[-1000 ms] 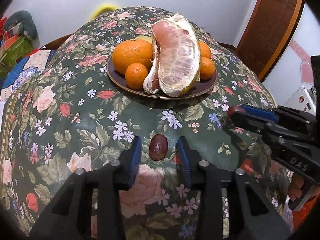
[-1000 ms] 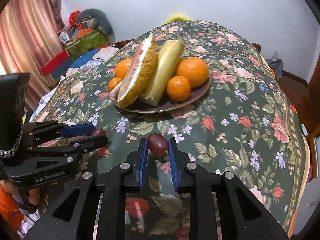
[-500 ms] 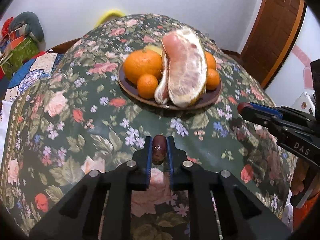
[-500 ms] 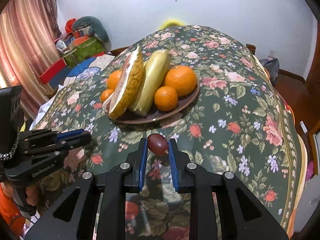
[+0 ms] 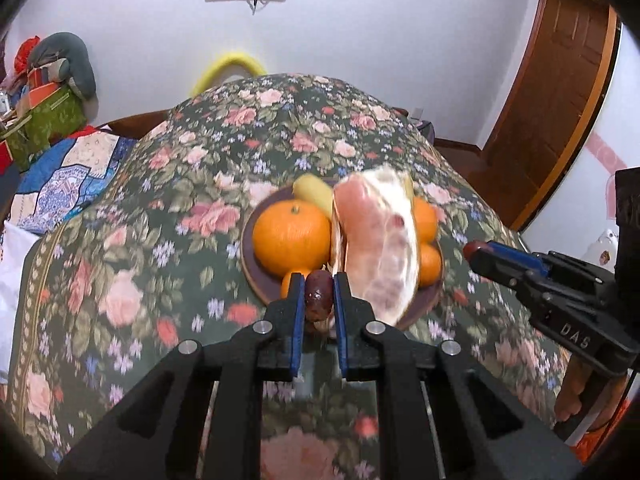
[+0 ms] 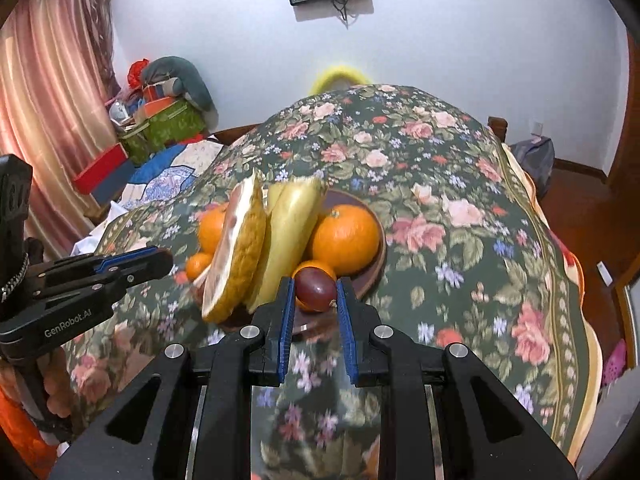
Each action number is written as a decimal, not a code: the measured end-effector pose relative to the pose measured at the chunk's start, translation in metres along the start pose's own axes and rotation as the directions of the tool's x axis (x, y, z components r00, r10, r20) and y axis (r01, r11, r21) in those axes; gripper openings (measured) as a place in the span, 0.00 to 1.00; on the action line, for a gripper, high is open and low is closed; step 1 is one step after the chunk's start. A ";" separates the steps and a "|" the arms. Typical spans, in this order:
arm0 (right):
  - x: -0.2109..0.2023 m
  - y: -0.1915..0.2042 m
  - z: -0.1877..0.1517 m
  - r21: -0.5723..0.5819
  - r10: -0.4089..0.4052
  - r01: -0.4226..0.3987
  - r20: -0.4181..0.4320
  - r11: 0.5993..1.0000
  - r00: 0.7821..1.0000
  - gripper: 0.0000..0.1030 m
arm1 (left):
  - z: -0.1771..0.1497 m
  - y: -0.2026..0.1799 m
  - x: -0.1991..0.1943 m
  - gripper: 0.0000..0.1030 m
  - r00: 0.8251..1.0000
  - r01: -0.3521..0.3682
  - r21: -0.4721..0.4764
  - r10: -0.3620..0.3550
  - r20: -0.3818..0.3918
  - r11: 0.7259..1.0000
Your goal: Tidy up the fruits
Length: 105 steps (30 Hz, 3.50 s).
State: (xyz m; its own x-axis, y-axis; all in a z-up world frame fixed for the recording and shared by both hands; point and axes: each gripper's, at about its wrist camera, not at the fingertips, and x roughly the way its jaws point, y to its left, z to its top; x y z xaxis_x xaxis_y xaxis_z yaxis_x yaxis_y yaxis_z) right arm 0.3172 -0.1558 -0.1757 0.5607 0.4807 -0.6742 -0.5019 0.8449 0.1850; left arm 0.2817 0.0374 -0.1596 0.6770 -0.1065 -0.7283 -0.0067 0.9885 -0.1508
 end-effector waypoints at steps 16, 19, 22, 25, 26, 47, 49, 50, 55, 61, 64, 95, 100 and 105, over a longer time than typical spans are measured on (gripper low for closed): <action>0.043 -0.001 0.014 -0.024 0.021 -0.022 -0.043 0.999 0.999 0.20 | 0.015 0.003 0.048 0.13 0.997 0.049 -0.035 -0.050 -0.050 0.998; 0.044 -0.003 0.015 -0.019 0.026 -0.027 -0.048 0.999 0.998 0.20 | 0.014 0.002 0.047 0.14 0.998 0.047 -0.028 -0.048 -0.051 0.999; 0.044 -0.003 0.015 -0.023 0.025 -0.026 -0.057 0.999 0.998 0.22 | 0.015 0.005 0.047 0.19 0.998 0.039 -0.033 -0.041 -0.054 0.999; 0.041 -0.002 0.015 -0.024 0.019 -0.021 -0.054 0.999 0.998 0.29 | 0.014 0.007 0.043 0.23 0.998 0.037 -0.045 -0.039 -0.051 0.998; 0.039 -0.002 0.015 -0.024 0.018 -0.019 -0.049 1.000 0.999 0.30 | 0.014 0.008 0.041 0.23 0.998 0.038 -0.046 -0.040 -0.049 0.998; -0.174 0.053 0.026 -0.053 0.005 0.014 0.343 0.999 0.939 0.30 | 0.018 -0.053 -0.198 0.30 0.931 0.007 0.033 -0.018 0.364 0.999; -0.201 0.061 0.020 -0.055 0.009 0.013 0.389 0.998 0.921 0.30 | 0.009 -0.060 -0.227 0.37 0.909 -0.015 0.038 -0.003 0.416 0.999; -0.208 0.064 0.018 -0.056 0.010 0.013 0.402 0.998 0.916 0.30 | 0.004 -0.063 -0.237 0.41 0.900 -0.023 0.041 0.003 0.436 0.999; -0.244 0.085 -0.004 -0.070 -0.006 0.045 0.481 0.997 0.877 0.55 | -0.024 -0.074 -0.284 0.65 0.850 -0.058 0.051 0.023 0.527 0.997; -0.259 0.095 -0.019 -0.059 -0.030 0.073 0.531 0.996 0.847 0.77 | -0.043 -0.080 -0.309 0.87 0.822 -0.069 0.065 0.020 0.569 0.995; -0.259 0.098 -0.021 -0.054 -0.054 0.099 0.546 0.994 0.836 0.89 | -0.049 -0.084 -0.315 0.90 0.818 -0.075 0.074 0.019 0.574 0.994; -0.275 0.098 -0.044 -0.015 -0.099 0.129 0.563 0.992 0.821 1.00 | -0.068 -0.087 -0.319 1.00 0.814 -0.079 0.079 0.019 0.581 0.994; -0.276 0.098 -0.044 -0.015 -0.102 0.134 0.562 0.991 0.821 1.00 | -0.067 -0.087 -0.318 1.00 0.815 -0.073 0.079 0.014 0.579 0.994; -0.276 0.099 -0.044 -0.017 -0.103 0.136 0.561 0.991 0.822 1.00 | -0.067 -0.087 -0.318 1.00 0.816 -0.071 0.080 0.012 0.578 0.994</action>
State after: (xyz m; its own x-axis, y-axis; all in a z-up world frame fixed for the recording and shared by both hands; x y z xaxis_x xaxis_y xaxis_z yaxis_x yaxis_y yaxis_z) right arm 0.0833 -0.2149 -0.0024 0.8816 0.4395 -0.1720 -0.4322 0.8982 0.0797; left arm 0.0180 -0.0222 0.0405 0.9777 -0.0136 -0.2097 0.0044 0.9990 -0.0443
